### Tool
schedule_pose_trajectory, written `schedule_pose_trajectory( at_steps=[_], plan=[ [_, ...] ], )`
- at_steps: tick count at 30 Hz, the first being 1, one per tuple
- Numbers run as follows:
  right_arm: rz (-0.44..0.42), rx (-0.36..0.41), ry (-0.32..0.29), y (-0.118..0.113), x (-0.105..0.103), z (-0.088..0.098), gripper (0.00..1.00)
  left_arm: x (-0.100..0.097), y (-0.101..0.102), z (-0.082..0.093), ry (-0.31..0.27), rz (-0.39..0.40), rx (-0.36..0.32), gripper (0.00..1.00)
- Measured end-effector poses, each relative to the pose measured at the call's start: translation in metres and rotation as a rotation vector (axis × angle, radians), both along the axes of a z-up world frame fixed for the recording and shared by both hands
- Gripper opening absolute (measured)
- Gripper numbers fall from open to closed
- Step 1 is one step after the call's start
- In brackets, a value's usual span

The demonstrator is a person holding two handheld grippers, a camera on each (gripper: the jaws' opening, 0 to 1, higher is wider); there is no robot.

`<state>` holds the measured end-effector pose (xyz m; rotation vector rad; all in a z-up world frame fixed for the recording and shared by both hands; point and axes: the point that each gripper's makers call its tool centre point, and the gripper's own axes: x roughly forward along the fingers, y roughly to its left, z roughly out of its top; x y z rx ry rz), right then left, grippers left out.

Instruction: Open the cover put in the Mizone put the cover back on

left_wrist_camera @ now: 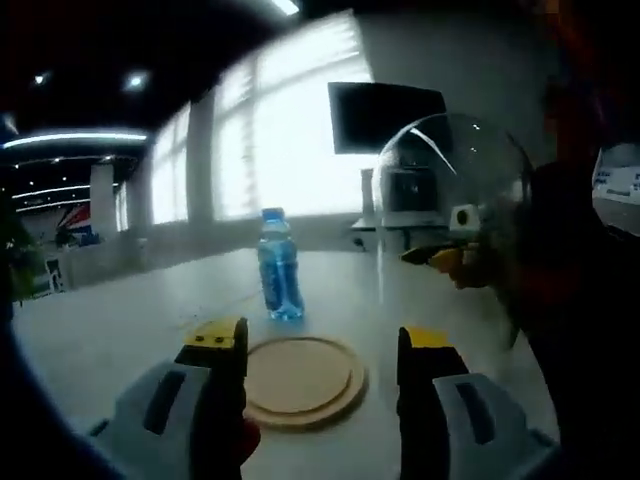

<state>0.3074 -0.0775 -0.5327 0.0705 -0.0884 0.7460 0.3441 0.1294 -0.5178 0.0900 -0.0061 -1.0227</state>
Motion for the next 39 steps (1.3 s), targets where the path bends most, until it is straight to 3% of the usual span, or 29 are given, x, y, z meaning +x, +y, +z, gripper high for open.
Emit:
schedule_pose_trajectory(
  at_steps=[6, 15, 24, 33, 39],
  plan=[
    [-0.029, -0.008, -0.022, 0.001, 0.007, -0.004, 0.29, 0.001, 0.013, -0.005, -0.025, 0.087, -0.016, 0.5],
    [-0.047, 0.013, -0.024, 0.0, 0.012, -0.009, 0.28, 0.007, 0.034, -0.023, 0.044, 0.183, -0.093, 0.48],
    [-0.067, 0.014, -0.01, -0.005, 0.012, -0.019, 0.28, 0.008, 0.042, -0.037, 0.056, 0.208, -0.12, 0.51],
    [-0.069, -0.03, -0.009, -0.003, 0.011, -0.027, 0.28, 0.004, 0.033, -0.055, 0.029, 0.208, -0.039, 0.54],
    [-0.089, -0.056, 0.009, -0.006, 0.012, -0.033, 0.28, 0.002, 0.037, -0.053, 0.016, 0.218, -0.053, 0.52]
  ],
)
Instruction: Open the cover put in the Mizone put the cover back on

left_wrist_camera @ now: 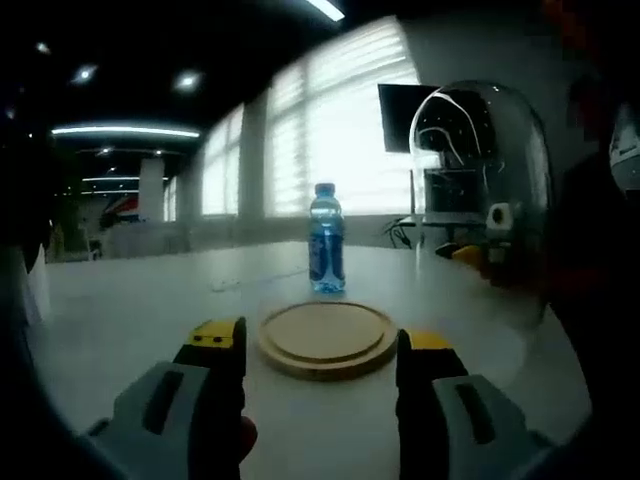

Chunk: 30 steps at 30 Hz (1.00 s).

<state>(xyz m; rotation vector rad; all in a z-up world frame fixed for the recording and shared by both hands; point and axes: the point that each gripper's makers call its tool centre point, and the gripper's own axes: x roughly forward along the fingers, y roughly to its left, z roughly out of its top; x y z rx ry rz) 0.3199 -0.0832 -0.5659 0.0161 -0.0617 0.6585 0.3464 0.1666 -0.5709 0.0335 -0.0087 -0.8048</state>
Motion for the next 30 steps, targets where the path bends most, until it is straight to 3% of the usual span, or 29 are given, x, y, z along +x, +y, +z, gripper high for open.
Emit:
schedule_pose_trajectory(
  at_steps=[11, 16, 17, 19, 24, 28, 30],
  plan=[
    [0.01, 0.011, 0.009, 0.004, -0.001, -0.001, 0.28, 0.005, 0.01, 0.008, -0.018, 0.045, -0.044, 0.5],
    [0.01, 0.023, 0.006, 0.003, -0.001, 0.001, 0.28, 0.009, 0.013, 0.005, -0.017, 0.074, -0.027, 0.51],
    [0.009, 0.024, 0.006, 0.002, -0.001, 0.001, 0.28, 0.007, 0.012, 0.001, -0.033, 0.055, 0.028, 0.51],
    [0.008, 0.027, 0.005, 0.002, -0.001, 0.002, 0.28, 0.006, 0.012, 0.0, -0.041, 0.054, 0.051, 0.5],
    [0.014, 0.029, 0.0, 0.002, -0.002, 0.003, 0.28, 0.009, 0.011, -0.003, -0.004, 0.074, 0.022, 0.4],
    [0.019, 0.036, -0.002, 0.002, -0.003, 0.004, 0.28, 0.01, 0.012, -0.007, 0.022, 0.081, 0.03, 0.39],
    [0.02, 0.037, 0.0, 0.002, -0.002, 0.004, 0.28, 0.011, 0.014, -0.005, 0.005, 0.09, 0.03, 0.4]
  ],
)
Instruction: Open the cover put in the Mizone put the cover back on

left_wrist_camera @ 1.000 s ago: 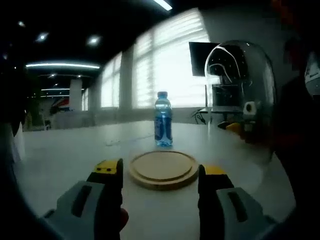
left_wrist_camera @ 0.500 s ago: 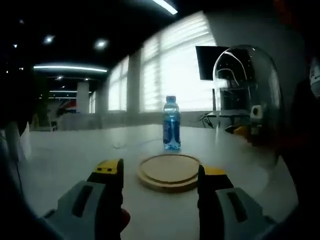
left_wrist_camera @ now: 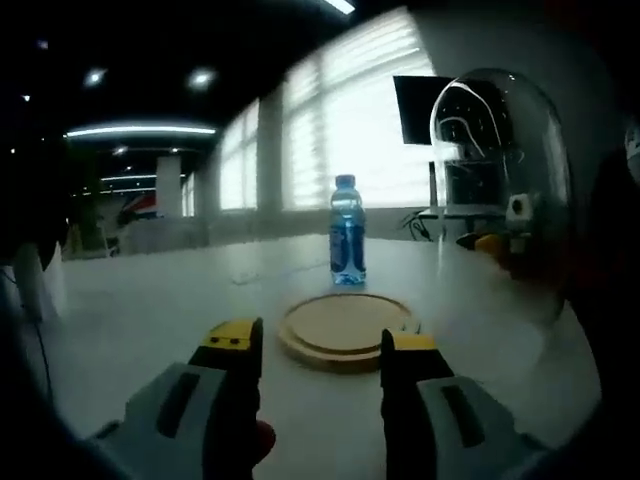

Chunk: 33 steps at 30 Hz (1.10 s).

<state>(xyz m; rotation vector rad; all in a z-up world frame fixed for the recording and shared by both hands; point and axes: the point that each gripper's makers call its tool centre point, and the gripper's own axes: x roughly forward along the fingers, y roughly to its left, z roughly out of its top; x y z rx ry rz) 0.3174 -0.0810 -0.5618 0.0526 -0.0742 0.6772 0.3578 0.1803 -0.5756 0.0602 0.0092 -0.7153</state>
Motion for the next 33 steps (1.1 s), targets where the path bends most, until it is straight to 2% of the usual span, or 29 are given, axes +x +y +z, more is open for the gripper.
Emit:
schedule_pose_trajectory(
  at_steps=[5, 8, 15, 22, 33],
  plan=[
    [-0.001, 0.006, 0.002, -0.0006, 0.0002, 0.0003, 0.28, 0.001, 0.0014, -0.003, 0.011, 0.004, 0.012, 0.42],
    [-0.003, 0.01, 0.003, -0.0015, 0.0001, 0.0008, 0.28, -0.0026, -0.0014, 0.0031, -0.022, -0.017, 0.006, 0.41],
    [0.0, 0.006, 0.005, -0.0005, -0.0003, 0.0002, 0.28, -0.0025, -0.0019, -0.0006, -0.02, -0.017, 0.035, 0.39],
    [0.002, 0.013, 0.005, -0.0008, -0.0009, 0.0014, 0.28, 0.0008, 0.002, -0.0034, 0.013, 0.002, 0.015, 0.37],
    [0.009, 0.02, 0.008, 0.0001, -0.0012, 0.0016, 0.28, 0.002, 0.0039, -0.0016, 0.017, 0.013, -0.002, 0.37]
  ],
)
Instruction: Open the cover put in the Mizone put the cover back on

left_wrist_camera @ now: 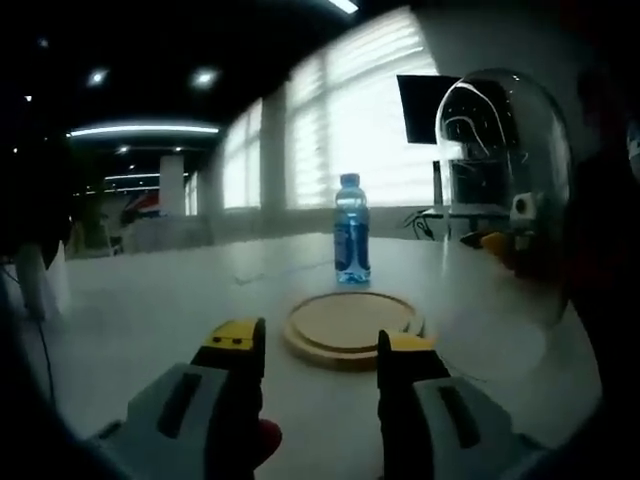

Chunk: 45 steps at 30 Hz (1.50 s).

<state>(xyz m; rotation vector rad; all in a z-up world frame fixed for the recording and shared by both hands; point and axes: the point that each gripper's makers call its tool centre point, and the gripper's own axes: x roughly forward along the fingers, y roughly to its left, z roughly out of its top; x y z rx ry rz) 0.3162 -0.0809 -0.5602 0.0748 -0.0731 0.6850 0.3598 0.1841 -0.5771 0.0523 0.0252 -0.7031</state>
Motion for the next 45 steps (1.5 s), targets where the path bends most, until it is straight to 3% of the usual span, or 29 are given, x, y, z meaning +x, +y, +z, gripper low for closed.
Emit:
schedule_pose_trajectory(
  at_steps=[45],
  plan=[
    [-0.018, 0.014, 0.0, -0.0031, 0.0017, 0.002, 0.28, 0.0001, 0.0025, 0.0055, -0.013, 0.012, -0.02, 0.35]
  ],
)
